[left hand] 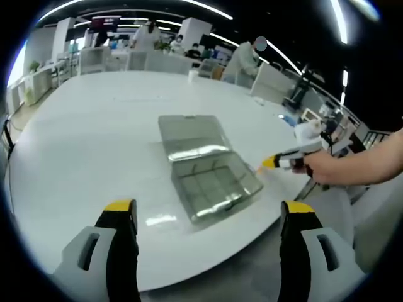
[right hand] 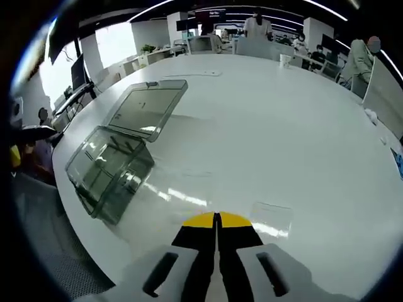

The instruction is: Insert the divider into the dual guide fixture by aligning both edges with the guide slots and pushing it downward to the bottom, including one-sided entry, uneven engagement, binding, and posture correction.

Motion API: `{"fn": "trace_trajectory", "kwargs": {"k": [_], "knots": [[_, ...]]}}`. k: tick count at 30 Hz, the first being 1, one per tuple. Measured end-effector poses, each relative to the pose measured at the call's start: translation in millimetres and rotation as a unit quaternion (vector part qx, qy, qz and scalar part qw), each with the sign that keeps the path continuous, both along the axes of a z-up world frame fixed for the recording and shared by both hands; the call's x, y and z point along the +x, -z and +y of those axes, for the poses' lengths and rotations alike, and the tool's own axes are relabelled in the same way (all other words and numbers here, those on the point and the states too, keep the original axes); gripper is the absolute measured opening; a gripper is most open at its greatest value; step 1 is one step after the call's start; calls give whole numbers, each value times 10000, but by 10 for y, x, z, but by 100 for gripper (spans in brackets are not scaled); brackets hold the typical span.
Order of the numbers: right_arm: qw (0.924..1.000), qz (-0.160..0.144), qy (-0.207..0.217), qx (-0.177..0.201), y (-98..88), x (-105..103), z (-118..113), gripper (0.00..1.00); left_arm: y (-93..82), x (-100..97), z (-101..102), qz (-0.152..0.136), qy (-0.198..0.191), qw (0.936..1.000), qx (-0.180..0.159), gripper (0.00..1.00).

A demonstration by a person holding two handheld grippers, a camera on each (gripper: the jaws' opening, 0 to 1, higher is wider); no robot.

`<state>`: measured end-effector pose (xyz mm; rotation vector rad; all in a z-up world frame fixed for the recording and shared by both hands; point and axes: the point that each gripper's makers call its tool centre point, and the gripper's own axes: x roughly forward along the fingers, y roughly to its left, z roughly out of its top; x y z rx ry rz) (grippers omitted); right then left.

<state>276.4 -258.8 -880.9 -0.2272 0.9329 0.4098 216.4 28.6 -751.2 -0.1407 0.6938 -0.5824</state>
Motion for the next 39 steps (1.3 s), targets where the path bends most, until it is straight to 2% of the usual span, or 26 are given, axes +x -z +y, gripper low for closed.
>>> {"fn": "trace_trajectory", "kwargs": {"k": [2,3,4,6,7,9,10,13,14,20,25,39], "knots": [[9975,-252,564,337,-70,95,-24,0,-11,4,2,-21,13,10000,20,92],[9987,-215,360,277,-21,72,11,0,-25,13,9,-41,-7,10000,6,92],[9998,-199,7,-33,-13,57,0,0,-25,17,12,-40,-10,10000,1,92],[9997,-200,111,65,-13,41,40,6,-16,21,21,-26,-10,10000,17,92],[9993,-186,180,257,0,35,70,8,-17,24,24,-26,-13,10000,18,92],[9998,-113,119,123,12,14,52,14,-31,33,24,-43,-16,10000,10,92],[9995,-160,146,212,-44,22,77,16,-37,36,22,-56,-8,10000,17,92],[9996,-72,119,258,-58,6,119,20,-36,40,18,-52,-3,10000,13,92],[9995,-150,68,276,-113,17,159,20,-37,41,17,-59,1,10000,18,92],[9994,-16,-45,349,-116,0,313,30,-57,36,-3,-76,11,10000,10,92],[9994,12,-190,298,-122,7,410,35,-55,24,-4,-77,15,10000,14,92],[9994,110,-267,175,-109,-36,439,40,-53,13,37,-67,-26,10000,23,92]]}}
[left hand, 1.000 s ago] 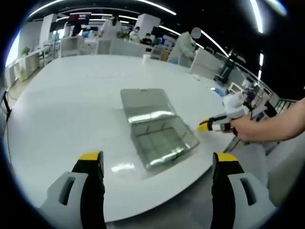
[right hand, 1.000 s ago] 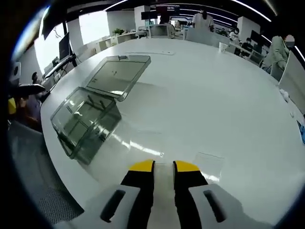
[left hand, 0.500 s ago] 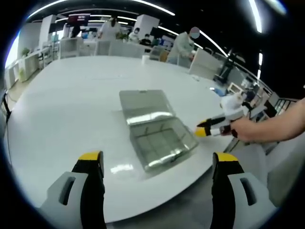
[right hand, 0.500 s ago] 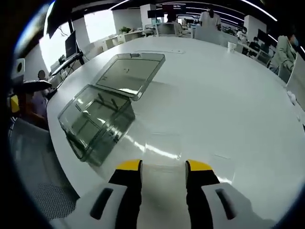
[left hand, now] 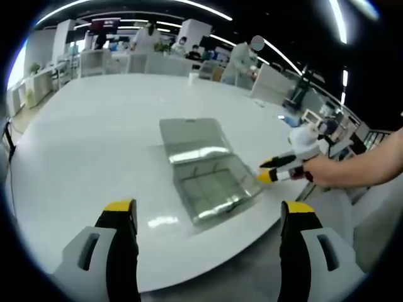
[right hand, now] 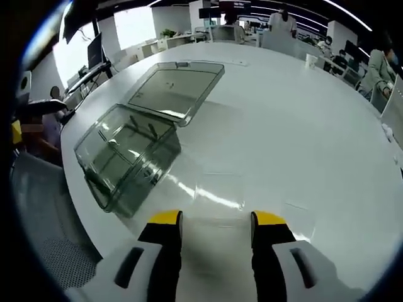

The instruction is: Insert the divider into the dual guide fixture by aligning both edges with the guide slots and pushing it downward to the bottom, including one-sided entry, uneven engagement, binding, and posture correction.

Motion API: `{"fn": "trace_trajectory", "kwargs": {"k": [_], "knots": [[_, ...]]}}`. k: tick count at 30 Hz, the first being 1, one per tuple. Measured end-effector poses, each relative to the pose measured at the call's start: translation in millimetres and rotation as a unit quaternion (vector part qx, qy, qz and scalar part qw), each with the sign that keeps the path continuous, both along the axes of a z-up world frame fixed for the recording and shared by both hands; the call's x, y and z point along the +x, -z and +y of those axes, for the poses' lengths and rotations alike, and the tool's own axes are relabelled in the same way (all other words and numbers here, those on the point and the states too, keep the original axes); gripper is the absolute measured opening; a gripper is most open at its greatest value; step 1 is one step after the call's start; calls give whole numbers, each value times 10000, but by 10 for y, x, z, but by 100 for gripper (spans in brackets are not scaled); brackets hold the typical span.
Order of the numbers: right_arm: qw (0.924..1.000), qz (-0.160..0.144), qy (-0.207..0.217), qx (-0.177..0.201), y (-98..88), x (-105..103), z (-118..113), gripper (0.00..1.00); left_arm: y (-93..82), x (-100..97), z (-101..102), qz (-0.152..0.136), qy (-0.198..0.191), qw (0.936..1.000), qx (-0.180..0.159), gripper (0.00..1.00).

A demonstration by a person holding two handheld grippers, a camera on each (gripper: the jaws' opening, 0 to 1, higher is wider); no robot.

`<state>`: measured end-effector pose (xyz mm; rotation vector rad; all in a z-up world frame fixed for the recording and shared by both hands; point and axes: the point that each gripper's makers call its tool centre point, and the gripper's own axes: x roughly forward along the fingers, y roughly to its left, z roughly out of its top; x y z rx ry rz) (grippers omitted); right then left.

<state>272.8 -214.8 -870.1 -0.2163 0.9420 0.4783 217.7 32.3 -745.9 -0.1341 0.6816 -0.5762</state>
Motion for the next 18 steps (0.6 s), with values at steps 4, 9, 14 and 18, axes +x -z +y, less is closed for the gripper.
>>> {"fn": "trace_trajectory", "kwargs": {"k": [4,9,14,18], "knots": [[10000,-12,-29,-30,-3,-8,-13,40,13,0,4,8,-11,10000,-7,92],[9999,-15,-94,-80,7,-10,-33,40,20,0,1,12,-14,10000,-10,92],[9997,-48,-153,-182,14,-19,-35,39,25,0,-2,15,-18,10000,-16,92],[9997,-79,-131,-209,11,-32,-42,38,20,1,-1,14,-22,10000,-17,92]]}}
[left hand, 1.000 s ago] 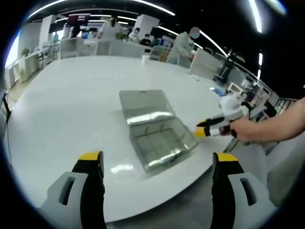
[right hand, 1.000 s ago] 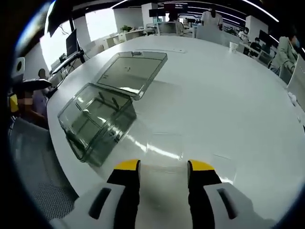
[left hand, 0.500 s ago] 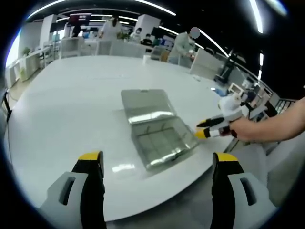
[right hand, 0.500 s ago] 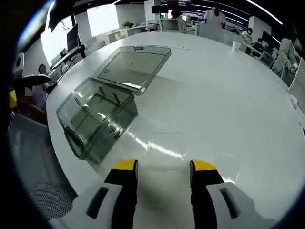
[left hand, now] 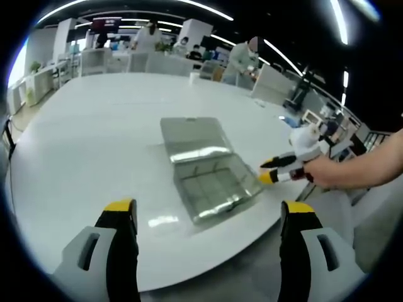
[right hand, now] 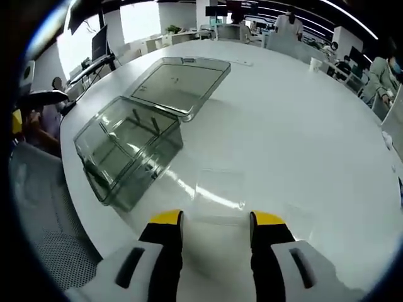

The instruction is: Insert the divider into the dual guide fixture by aligning both edges with the guide slots and pushing it downward to the bottom, including one-sided entry, uneven engagement, binding, and posture correction.

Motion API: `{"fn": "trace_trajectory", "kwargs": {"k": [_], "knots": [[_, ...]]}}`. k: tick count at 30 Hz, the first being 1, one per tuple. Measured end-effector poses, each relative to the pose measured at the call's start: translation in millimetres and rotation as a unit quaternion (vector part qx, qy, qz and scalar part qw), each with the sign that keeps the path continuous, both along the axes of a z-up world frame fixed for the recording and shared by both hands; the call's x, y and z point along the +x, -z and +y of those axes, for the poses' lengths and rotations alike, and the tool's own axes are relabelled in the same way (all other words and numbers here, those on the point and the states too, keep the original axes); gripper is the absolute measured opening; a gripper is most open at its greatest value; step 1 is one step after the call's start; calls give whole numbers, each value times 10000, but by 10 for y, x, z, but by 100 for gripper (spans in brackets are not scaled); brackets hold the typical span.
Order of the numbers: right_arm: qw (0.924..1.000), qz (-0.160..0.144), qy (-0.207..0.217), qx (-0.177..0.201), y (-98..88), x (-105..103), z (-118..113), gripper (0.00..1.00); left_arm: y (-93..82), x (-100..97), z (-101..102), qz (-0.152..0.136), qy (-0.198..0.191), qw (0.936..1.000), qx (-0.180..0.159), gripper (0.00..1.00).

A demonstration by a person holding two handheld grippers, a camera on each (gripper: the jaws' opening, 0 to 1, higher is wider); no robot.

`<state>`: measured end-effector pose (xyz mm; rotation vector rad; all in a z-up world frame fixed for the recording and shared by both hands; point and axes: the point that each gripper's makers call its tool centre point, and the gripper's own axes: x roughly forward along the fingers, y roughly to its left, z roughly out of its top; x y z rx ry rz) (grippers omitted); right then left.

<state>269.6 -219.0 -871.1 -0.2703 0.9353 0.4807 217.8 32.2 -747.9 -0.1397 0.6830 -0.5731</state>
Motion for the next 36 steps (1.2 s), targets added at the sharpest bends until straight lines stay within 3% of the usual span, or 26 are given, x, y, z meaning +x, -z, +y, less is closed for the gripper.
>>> {"fn": "trace_trajectory", "kwargs": {"k": [11,36], "knots": [[10000,22,25,11,8,-15,-36,30,0,-9,1,6,-21,10000,-9,92],[9996,-39,178,194,-37,10,-117,29,-16,23,-23,4,24,10000,-1,91]]}}
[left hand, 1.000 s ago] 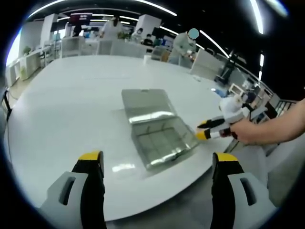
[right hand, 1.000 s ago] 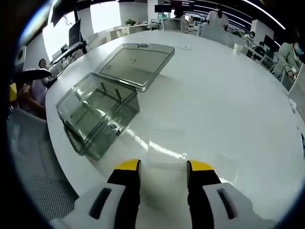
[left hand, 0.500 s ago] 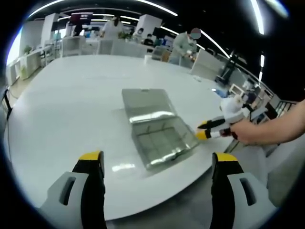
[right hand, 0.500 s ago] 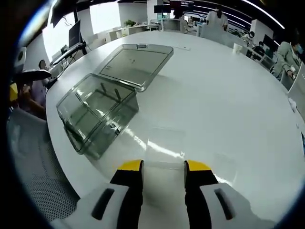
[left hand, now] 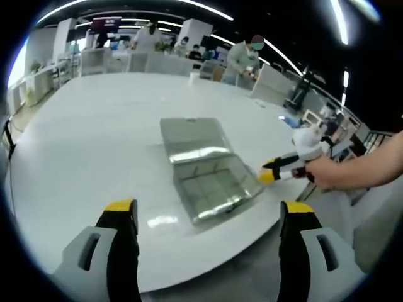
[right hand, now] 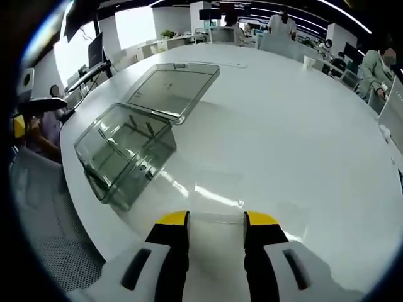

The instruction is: Insert the divider into the dual guide fixture by aligning both edges with the guide slots and pushing it downward to the bottom, including one-sided entry, uneven engagement, binding, and posture correction.

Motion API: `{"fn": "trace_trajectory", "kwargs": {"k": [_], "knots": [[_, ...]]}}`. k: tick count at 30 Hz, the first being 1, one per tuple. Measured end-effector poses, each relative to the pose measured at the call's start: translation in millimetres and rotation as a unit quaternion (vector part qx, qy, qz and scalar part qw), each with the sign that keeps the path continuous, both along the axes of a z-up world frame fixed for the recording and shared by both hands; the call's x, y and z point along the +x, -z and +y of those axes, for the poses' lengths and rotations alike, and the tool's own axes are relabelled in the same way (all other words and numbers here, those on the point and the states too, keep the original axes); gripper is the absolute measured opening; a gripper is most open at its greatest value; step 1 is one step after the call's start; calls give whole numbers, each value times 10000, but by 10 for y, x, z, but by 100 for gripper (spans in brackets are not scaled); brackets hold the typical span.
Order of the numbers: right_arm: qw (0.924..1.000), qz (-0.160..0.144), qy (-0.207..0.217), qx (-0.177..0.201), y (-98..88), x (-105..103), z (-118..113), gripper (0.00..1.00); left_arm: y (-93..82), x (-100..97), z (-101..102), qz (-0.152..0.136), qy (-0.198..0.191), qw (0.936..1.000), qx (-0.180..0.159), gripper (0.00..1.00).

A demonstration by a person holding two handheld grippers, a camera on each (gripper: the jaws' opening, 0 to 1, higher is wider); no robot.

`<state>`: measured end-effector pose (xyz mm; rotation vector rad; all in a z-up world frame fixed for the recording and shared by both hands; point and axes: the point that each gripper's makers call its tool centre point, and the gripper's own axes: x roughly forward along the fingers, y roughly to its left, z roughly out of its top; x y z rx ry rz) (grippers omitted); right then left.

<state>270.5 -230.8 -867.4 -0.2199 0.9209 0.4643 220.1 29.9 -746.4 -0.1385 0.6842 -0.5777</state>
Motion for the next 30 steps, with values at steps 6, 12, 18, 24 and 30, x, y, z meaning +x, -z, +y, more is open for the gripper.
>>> {"fn": "trace_trajectory", "kwargs": {"k": [6,12,18,24,30], "knots": [[10000,-35,6,19,-39,-7,-6,29,0,18,-37,11,50,10000,-18,91],[9999,-115,-7,49,-125,-10,-8,29,34,37,-128,82,132,9998,-106,90],[9996,-244,-43,107,-246,-18,23,29,50,79,-320,163,304,9988,-336,85],[9990,-402,-149,157,-389,-45,91,29,54,136,-585,201,573,9965,-575,78],[9977,-575,-278,246,-562,-65,191,29,33,191,-831,221,792,9932,-818,71]]}}
